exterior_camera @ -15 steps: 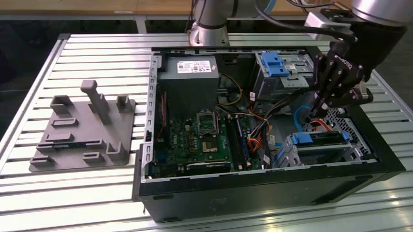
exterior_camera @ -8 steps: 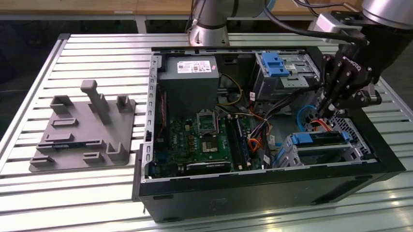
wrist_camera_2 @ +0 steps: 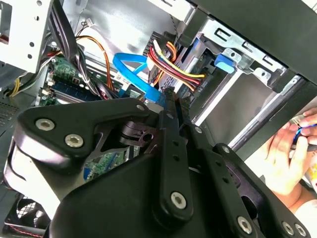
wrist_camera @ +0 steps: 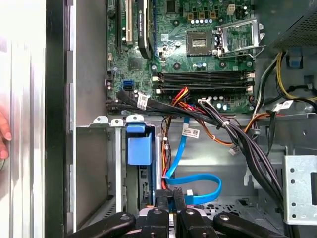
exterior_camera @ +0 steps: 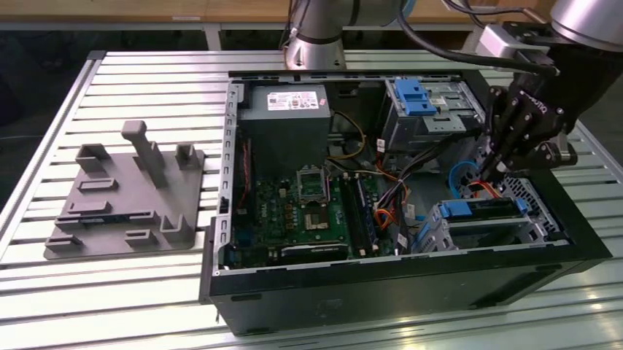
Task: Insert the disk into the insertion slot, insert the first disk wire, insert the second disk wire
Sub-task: 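Insert the second disk wire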
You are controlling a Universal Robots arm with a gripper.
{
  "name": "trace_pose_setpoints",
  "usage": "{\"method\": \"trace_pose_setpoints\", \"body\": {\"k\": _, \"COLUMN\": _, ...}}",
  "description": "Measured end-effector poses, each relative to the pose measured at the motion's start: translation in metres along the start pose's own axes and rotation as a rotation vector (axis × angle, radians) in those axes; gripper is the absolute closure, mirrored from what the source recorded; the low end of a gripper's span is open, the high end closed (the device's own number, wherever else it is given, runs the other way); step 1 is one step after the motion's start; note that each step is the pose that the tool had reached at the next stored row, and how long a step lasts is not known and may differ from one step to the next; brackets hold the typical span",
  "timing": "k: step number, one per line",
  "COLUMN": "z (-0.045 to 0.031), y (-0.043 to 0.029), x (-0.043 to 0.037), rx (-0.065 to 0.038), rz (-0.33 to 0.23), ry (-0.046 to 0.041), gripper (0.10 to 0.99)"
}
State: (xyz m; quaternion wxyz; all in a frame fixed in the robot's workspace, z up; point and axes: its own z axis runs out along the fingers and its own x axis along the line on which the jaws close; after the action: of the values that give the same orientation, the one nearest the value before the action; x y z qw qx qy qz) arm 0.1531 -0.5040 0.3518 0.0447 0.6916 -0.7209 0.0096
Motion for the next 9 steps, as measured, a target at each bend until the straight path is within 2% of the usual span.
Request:
{"method": "trace_pose_setpoints", "body": {"k": 3, "z": 0.0017, "y": 0.0003, "x": 0.0051, "rx": 0.004, "rz": 0.000, "ry": -0.0149, "gripper": 0.925}}
{"method": "trace_pose_setpoints", "body": {"k": 6, "z": 0.0037, "y": 0.0013, "x": 0.0112, "rx": 0.006, "rz": -0.001, "ry": -0.0262, "gripper": 0.925}}
{"method": "trace_pose_setpoints", "body": {"k": 8, "z": 0.0048, "y": 0.0017, "x": 0.0142, "rx": 0.007, "rz": -0.001, "ry": -0.0389, "gripper": 0.925}}
{"method": "trace_pose_setpoints", "body": {"k": 9, "z": 0.0053, "y": 0.0018, "x": 0.0159, "rx": 0.007, "rz": -0.002, "ry": -0.0484, "gripper": 0.925}}
